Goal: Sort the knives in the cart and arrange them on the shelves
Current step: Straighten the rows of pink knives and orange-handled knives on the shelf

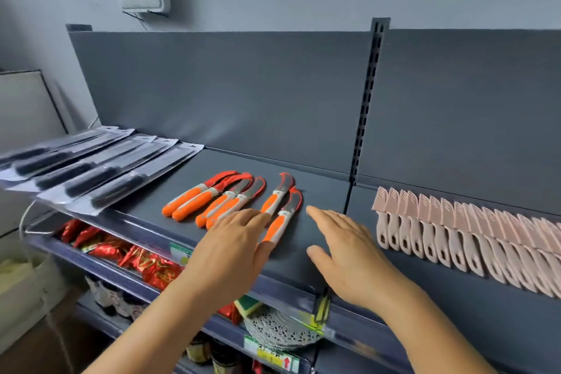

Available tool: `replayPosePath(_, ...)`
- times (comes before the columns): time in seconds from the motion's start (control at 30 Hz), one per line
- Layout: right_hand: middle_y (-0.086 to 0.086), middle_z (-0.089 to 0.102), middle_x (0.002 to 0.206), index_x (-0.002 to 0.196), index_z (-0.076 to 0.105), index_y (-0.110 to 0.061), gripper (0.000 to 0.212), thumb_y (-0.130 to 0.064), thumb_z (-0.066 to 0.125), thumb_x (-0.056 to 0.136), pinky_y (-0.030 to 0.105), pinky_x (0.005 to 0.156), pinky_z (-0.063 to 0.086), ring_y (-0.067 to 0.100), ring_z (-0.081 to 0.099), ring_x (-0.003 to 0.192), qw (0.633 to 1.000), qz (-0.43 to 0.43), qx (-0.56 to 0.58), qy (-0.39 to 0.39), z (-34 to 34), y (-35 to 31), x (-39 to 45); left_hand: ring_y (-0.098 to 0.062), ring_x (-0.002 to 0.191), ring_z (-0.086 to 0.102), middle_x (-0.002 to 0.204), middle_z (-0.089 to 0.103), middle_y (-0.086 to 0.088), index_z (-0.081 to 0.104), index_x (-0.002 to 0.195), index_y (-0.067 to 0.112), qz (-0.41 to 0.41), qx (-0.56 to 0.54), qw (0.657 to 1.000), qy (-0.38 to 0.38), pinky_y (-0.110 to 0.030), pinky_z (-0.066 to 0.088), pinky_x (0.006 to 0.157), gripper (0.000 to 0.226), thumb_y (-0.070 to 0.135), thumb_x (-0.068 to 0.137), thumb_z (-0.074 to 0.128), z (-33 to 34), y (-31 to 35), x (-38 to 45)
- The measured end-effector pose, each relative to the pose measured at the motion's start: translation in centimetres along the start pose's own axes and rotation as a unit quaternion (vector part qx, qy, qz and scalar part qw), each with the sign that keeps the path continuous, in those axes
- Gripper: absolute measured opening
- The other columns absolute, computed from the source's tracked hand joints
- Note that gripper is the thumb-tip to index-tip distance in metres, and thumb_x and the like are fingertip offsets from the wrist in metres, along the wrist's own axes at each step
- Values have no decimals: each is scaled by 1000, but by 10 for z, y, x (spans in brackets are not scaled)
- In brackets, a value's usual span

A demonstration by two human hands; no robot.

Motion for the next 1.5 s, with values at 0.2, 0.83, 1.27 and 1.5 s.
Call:
replayPosePath(0.2, -13, 33, 146, 148, 19, -30, 58, -36, 43, 96, 29, 112, 18, 9, 21, 137, 1000, -11, 22, 8, 33, -63, 50, -13, 139, 30, 148, 37, 9, 39, 143, 25, -16, -7, 1000, 15, -25, 24, 110, 50, 37, 95, 46, -14, -85, -6)
replayPosePath(0.83, -14, 37, 142, 136, 37, -34, 47, -48, 43, 92, 35, 110, 21, 12, 26, 134, 999, 31, -42, -9, 114, -151, 144, -18, 116, 49, 138, 43, 10, 52, 129, 23, 6, -90, 992, -88, -37, 48, 88, 37, 38, 98, 38, 7, -206, 36)
replayPosePath(1.27, -9, 45, 133, 134, 38, -33, 38, -34, 41, 96, 30, 106, 27, 17, 32, 131, 994, 94, -39, -40, 96, -110, 142, -19, 111, 49, 128, 45, 6, 52, 127, 26, -52, -79, 992, -81, -32, 45, 81, 36, 37, 93, 49, 7, -204, 55)
replayPosePath(1.5, -5, 50, 125, 129, 43, -23, 38, -41, 41, 96, 36, 100, 33, 23, 38, 122, 991, 123, -57, 10, 100, -127, 162, -26, 97, 52, 107, 44, -1, 53, 123, 25, -83, -20, 994, -74, -32, 41, 68, 35, 18, 91, 42, 11, -197, 70)
Point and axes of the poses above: each hand's wrist, its own x-axis towards the middle knuckle, its own z-axis out of the palm, y = z × x, the point moved 3 cm from there along x, towards the middle knuckle
